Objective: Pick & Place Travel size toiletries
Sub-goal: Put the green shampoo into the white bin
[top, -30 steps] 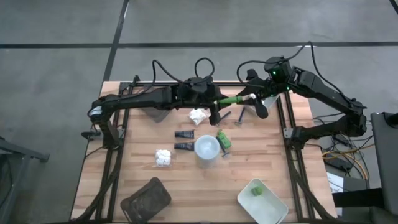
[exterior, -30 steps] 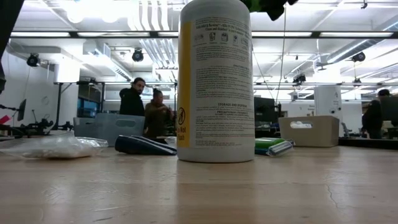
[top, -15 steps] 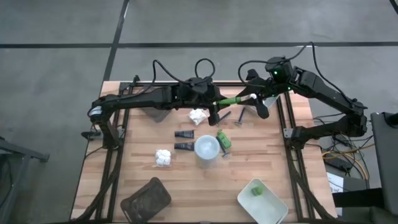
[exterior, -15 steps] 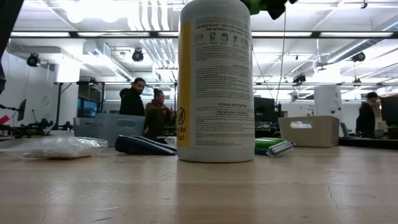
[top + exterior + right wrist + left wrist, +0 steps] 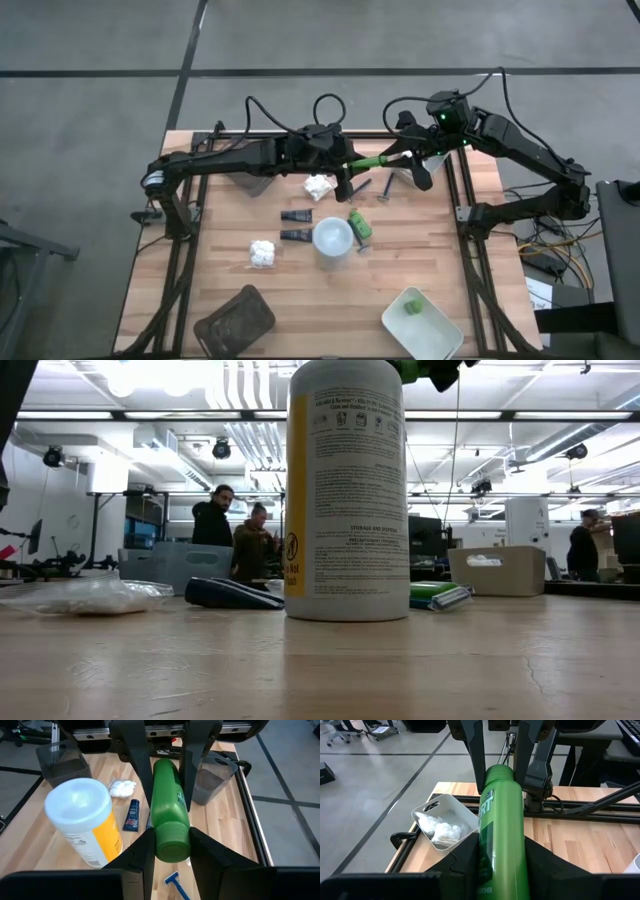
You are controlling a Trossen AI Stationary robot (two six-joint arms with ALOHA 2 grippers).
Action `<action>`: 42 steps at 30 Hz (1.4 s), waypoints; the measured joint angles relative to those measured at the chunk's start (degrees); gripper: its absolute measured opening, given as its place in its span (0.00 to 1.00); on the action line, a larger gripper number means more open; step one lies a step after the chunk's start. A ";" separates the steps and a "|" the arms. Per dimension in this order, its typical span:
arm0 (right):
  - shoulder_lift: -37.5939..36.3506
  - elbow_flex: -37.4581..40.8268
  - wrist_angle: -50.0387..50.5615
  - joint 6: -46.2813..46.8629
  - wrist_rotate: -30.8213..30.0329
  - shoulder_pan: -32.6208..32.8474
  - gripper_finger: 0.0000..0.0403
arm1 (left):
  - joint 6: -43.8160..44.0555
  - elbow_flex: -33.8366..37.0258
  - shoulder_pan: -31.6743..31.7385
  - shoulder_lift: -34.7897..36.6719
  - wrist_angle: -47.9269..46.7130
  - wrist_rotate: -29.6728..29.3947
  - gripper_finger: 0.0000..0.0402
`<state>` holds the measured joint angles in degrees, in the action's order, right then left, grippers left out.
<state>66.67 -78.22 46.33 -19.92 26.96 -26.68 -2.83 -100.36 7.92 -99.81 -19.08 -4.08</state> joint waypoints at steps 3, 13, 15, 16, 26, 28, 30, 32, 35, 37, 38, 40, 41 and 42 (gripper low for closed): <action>0.02 0.00 0.07 0.19 0.00 0.00 0.24 | 0.02 0.00 0.00 0.00 0.01 0.00 0.29; -0.78 0.00 1.58 2.01 -0.16 0.02 0.23 | -0.28 0.02 0.00 -0.01 0.45 -0.11 0.43; -0.94 0.00 2.68 2.28 -0.13 0.02 0.23 | -0.30 0.02 0.00 0.10 0.36 -0.04 0.49; -0.99 0.00 3.41 2.58 -0.13 0.02 0.23 | -0.31 0.05 0.00 0.29 0.12 0.05 0.51; -1.99 0.00 11.82 1.85 0.06 0.04 0.23 | -3.44 0.26 0.17 8.86 -9.41 0.02 0.61; -2.53 0.00 13.31 1.90 0.03 0.00 0.23 | -3.78 0.33 0.22 10.86 -11.92 0.02 0.61; -3.13 0.00 14.46 1.93 0.02 0.00 0.23 | -3.14 0.34 0.22 12.78 -12.82 -0.69 0.61; -3.72 0.00 15.19 2.34 0.04 0.04 0.23 | -1.22 0.33 0.22 14.73 -14.07 -1.01 0.61; -4.50 0.00 15.81 3.27 0.00 0.02 0.23 | -0.28 0.33 0.24 16.90 -14.05 -1.03 0.61; -5.07 0.00 16.56 3.37 -0.01 0.02 0.23 | 0.02 0.33 0.14 18.33 -13.96 -0.72 0.61; -5.23 0.00 16.83 3.43 0.00 0.02 0.23 | -0.06 0.33 0.11 18.92 -13.89 -0.42 0.61; -5.49 0.00 17.09 3.45 -0.04 0.02 0.23 | -0.03 0.33 0.11 20.14 -12.90 -0.03 0.61; -5.49 0.00 17.39 3.43 -0.04 0.02 0.23 | 0.47 0.33 0.11 20.68 -12.31 0.14 0.61; -5.54 0.00 17.69 3.43 -0.06 0.02 0.23 | 0.96 0.33 0.11 21.15 -12.22 0.52 0.61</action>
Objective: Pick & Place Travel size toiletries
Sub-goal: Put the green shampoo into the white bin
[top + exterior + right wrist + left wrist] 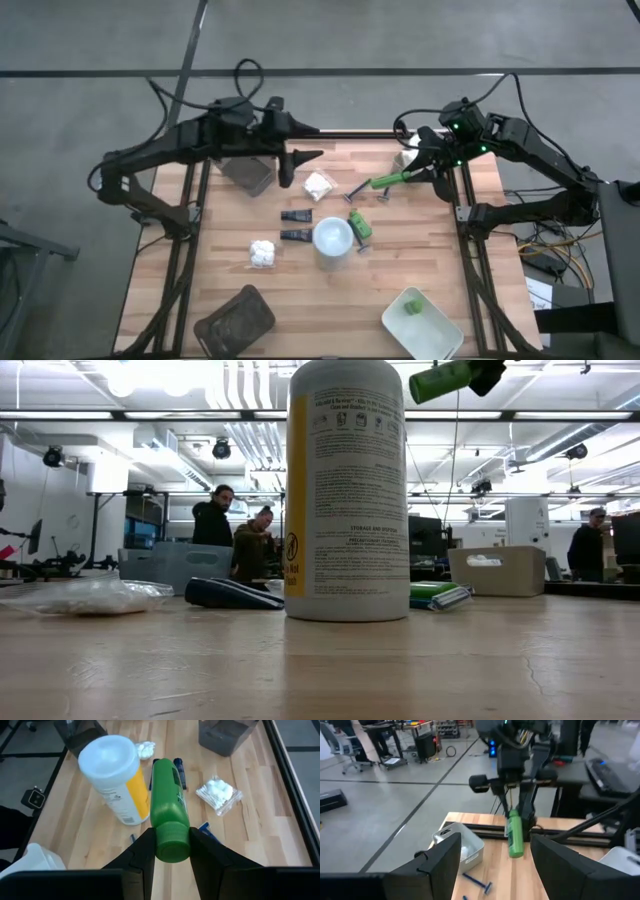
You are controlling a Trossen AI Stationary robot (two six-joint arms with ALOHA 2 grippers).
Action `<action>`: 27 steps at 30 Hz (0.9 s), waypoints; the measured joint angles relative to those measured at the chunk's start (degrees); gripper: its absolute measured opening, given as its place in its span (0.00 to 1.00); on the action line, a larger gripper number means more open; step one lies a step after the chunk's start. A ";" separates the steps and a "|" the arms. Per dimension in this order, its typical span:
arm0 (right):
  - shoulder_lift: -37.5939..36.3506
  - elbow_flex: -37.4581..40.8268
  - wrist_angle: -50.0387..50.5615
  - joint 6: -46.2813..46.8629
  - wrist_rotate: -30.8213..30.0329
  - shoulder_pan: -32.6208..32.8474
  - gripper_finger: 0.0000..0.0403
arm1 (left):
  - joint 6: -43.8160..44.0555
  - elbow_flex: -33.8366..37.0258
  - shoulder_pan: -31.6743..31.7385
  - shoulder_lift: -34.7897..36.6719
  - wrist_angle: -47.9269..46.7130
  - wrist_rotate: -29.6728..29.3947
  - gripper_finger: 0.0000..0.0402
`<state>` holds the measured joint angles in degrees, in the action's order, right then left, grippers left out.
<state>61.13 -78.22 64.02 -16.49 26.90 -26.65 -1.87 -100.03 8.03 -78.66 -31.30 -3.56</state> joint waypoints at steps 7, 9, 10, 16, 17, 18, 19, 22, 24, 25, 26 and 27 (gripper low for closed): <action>-0.01 0.00 2.97 -0.22 -0.05 0.00 0.23 | -7.92 3.84 0.13 2.82 1.30 11.16 0.61; -0.01 0.00 3.64 -0.19 -0.05 0.00 0.23 | -7.70 7.78 0.11 4.41 2.92 12.20 0.61; -0.01 0.00 3.54 -0.09 -0.05 0.00 0.23 | -6.97 10.16 0.06 5.46 4.94 11.92 0.61; -0.38 0.00 4.37 -0.04 0.14 0.00 0.23 | -2.21 31.86 0.11 13.50 28.60 11.20 0.61; -0.38 0.00 5.00 -0.07 0.15 0.00 0.23 | -0.99 36.00 0.11 15.09 33.00 11.21 0.61; -0.38 0.00 5.62 -0.07 0.15 0.00 0.23 | 0.34 39.97 0.11 16.65 37.73 11.20 0.61; -0.38 0.00 6.12 -0.05 0.16 0.00 0.23 | 1.62 43.89 0.11 18.14 42.26 11.19 0.61; -0.36 0.00 6.83 -0.02 0.24 0.17 0.23 | 5.06 54.42 0.13 22.48 53.37 9.89 0.61; -0.32 0.00 6.83 -0.02 0.43 0.15 0.23 | 6.92 60.34 0.13 25.21 58.09 8.20 0.61; -0.32 0.00 6.88 -0.02 0.47 0.17 0.23 | 7.73 62.91 0.13 26.52 59.79 7.18 0.61; -0.32 0.00 6.88 -0.01 0.53 0.16 0.23 | 8.24 65.27 0.10 27.76 61.34 6.32 0.61; -0.32 0.00 6.88 0.14 0.54 0.15 0.23 | 8.82 67.38 0.02 28.93 62.45 5.97 0.61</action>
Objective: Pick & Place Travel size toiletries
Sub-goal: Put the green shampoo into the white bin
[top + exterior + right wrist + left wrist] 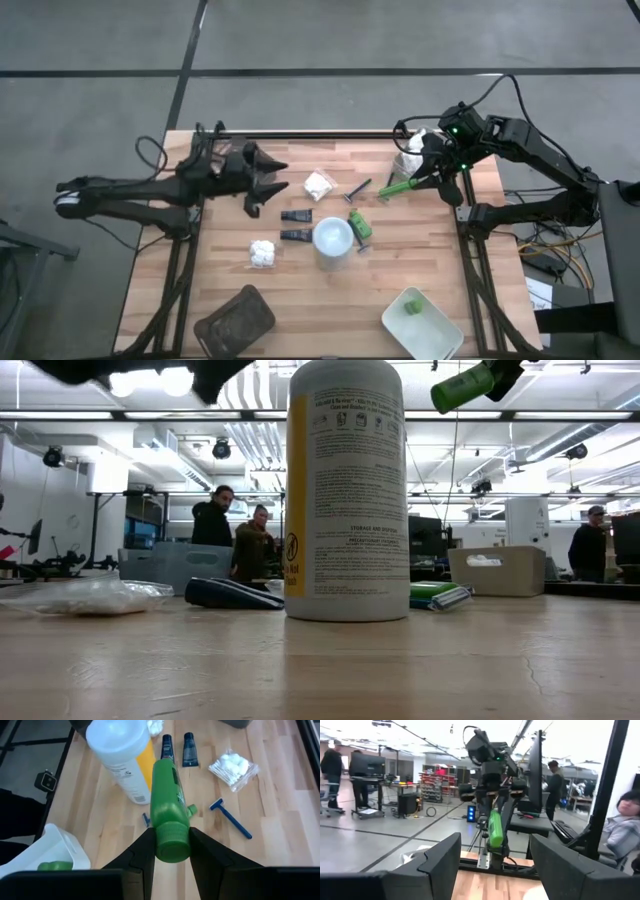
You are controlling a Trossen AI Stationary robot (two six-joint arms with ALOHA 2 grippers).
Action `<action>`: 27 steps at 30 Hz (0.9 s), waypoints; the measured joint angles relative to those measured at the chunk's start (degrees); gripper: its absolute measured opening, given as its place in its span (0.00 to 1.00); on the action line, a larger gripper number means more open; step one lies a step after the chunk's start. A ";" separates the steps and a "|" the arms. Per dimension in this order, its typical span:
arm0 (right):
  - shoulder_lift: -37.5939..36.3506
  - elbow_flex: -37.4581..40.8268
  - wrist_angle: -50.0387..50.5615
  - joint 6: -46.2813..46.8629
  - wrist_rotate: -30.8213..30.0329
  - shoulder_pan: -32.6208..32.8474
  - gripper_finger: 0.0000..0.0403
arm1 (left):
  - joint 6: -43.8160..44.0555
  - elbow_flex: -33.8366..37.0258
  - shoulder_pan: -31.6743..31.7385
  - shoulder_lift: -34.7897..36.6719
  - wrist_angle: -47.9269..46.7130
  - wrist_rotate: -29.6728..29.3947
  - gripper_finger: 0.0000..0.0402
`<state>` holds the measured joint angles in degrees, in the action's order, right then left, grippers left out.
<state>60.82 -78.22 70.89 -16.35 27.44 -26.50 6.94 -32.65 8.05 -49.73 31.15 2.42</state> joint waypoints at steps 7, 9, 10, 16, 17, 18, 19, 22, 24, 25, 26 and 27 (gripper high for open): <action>0.00 0.00 0.55 2.21 1.62 0.26 0.23 | 2.23 10.03 -2.38 4.97 4.30 -0.26 0.61; 0.00 0.00 0.66 3.10 1.72 1.23 0.23 | 2.25 11.62 -3.32 5.61 4.64 -0.39 0.61; 0.02 0.00 0.85 3.35 1.70 1.80 0.23 | 2.25 12.41 -3.70 5.97 4.95 -0.40 0.61; 0.09 0.00 0.95 6.22 1.73 6.93 0.23 | 0.39 14.66 -4.26 7.29 5.05 -0.59 0.61; 0.09 0.00 0.96 6.75 1.71 7.84 0.23 | -0.31 14.83 -4.23 7.40 5.07 -0.61 0.61; 0.09 0.00 0.94 7.24 1.73 8.70 0.23 | -0.86 15.02 -4.17 7.49 5.01 -0.61 0.61; 0.09 0.00 0.94 7.75 1.73 9.58 0.23 | -0.92 15.10 -4.19 7.47 4.93 -0.61 0.61; 0.09 0.00 0.94 10.48 1.71 12.22 0.23 | -0.76 15.19 -4.19 7.25 4.87 -0.61 0.61; 0.09 0.00 0.94 13.16 1.71 14.03 0.23 | -0.77 15.19 -4.19 7.11 4.83 -0.61 0.61; 0.09 0.00 0.94 14.74 1.69 14.97 0.23 | -0.77 15.19 -4.19 7.03 4.81 -0.61 0.61; 0.09 0.00 0.92 16.52 1.64 15.98 0.23 | -0.77 15.19 -4.19 6.99 4.81 -0.61 0.61; 0.10 0.00 0.92 18.32 1.62 17.07 0.23 | -0.77 15.19 -4.19 6.98 4.81 -0.61 0.61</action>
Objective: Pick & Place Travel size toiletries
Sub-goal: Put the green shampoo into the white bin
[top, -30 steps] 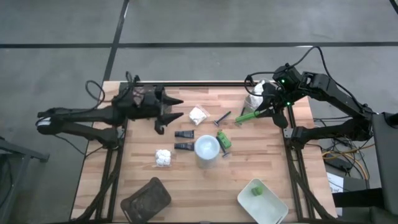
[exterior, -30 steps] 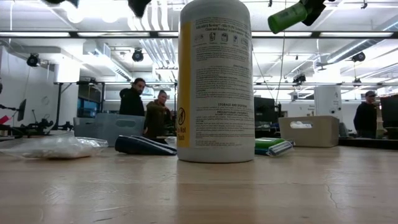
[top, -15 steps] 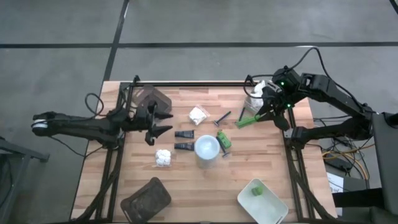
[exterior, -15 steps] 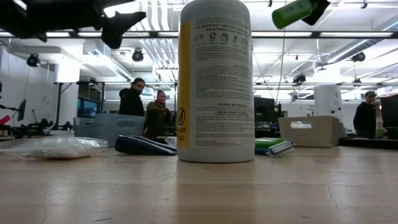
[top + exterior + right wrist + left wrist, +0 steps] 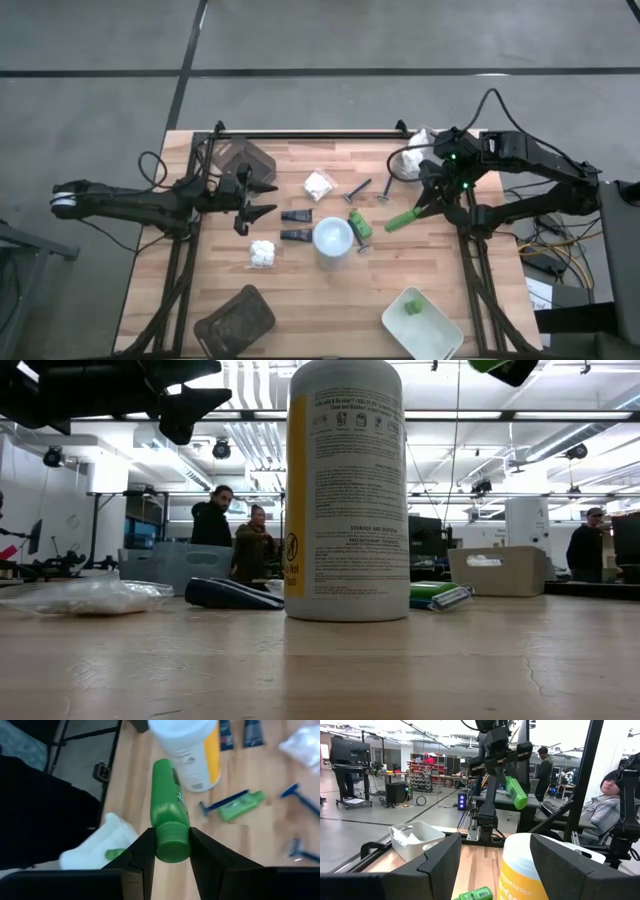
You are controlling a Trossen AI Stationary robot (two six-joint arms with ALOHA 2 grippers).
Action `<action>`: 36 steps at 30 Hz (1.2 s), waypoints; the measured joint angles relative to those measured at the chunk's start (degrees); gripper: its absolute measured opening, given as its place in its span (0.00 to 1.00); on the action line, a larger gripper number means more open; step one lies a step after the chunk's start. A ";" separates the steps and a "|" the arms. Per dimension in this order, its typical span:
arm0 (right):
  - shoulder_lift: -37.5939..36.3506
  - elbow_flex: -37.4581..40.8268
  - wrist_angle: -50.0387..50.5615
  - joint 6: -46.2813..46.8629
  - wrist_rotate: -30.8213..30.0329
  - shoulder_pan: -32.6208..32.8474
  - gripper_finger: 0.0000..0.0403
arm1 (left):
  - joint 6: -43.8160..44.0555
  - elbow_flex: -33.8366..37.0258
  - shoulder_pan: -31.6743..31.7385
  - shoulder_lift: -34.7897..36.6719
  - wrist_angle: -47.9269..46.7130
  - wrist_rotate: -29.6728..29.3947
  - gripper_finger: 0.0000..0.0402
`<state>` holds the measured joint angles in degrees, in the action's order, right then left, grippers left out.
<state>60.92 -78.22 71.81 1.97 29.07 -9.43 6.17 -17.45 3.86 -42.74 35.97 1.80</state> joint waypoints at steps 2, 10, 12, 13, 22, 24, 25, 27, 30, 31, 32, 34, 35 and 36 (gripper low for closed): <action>0.01 0.00 -0.01 3.88 -0.06 2.32 0.23 | 0.00 0.00 0.00 0.00 0.00 0.00 0.61; 0.01 0.00 -0.11 21.80 -0.14 11.51 0.23 | 0.04 0.00 0.00 -0.02 -0.02 0.02 0.61; 0.01 0.00 -0.11 26.09 -0.15 13.90 0.23 | 0.04 0.00 0.00 -0.02 -0.02 0.02 0.61; 0.01 0.00 -0.11 28.18 -0.16 15.15 0.23 | 0.04 0.00 0.00 -0.02 -0.02 0.02 0.61; 0.01 0.13 -0.08 47.35 -0.58 28.63 0.23 | 0.07 0.00 0.00 -0.02 -0.04 0.02 0.61; 0.05 0.24 -0.09 51.15 -0.75 31.67 0.23 | 0.07 0.00 0.00 -0.02 -0.04 0.04 0.61; 0.05 0.32 -0.08 52.91 -0.75 33.08 0.23 | 0.06 0.00 0.00 -0.02 -0.04 0.02 0.61; 0.05 0.55 -0.09 56.52 -0.75 35.41 0.23 | 0.07 0.00 0.01 -0.02 -0.04 0.02 0.61; 0.05 1.23 -0.09 60.86 -1.01 38.18 0.23 | 0.07 0.00 0.00 -0.02 -0.04 0.04 0.61; 0.05 1.64 -0.09 62.00 -1.44 38.94 0.23 | 0.07 0.00 0.00 -0.02 -0.04 0.04 0.61; 0.05 2.11 -0.07 63.03 -2.14 39.60 0.23 | 0.07 0.00 0.00 -0.02 -0.04 0.04 0.61; 0.05 3.27 -0.02 64.45 -2.32 40.51 0.23 | 0.07 0.00 0.00 -0.02 -0.06 0.04 0.61; 0.05 3.85 -0.02 65.01 -2.28 40.84 0.23 | 0.07 0.00 0.02 -0.02 -0.04 0.04 0.61; 0.05 4.41 -0.06 65.67 -2.30 41.16 0.23 | 0.07 0.00 0.00 -0.02 -0.04 0.04 0.61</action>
<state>60.97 -73.81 71.75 67.65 26.76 31.73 6.24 -17.45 3.86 -42.76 35.92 1.85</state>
